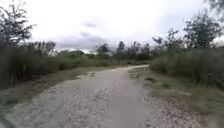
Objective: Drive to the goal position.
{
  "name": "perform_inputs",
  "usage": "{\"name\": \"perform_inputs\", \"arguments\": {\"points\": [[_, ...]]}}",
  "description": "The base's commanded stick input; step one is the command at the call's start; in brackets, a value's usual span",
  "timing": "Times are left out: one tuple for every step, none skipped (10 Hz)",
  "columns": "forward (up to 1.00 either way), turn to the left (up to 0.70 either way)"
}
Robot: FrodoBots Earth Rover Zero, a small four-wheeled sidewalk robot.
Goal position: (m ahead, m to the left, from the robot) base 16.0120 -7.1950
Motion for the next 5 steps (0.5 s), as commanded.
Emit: {"name": "perform_inputs", "arguments": {"points": [[0.50,0.00],[0.50,0.00],[0.50,0.00],[0.50,0.00],[0.50,0.00]]}}
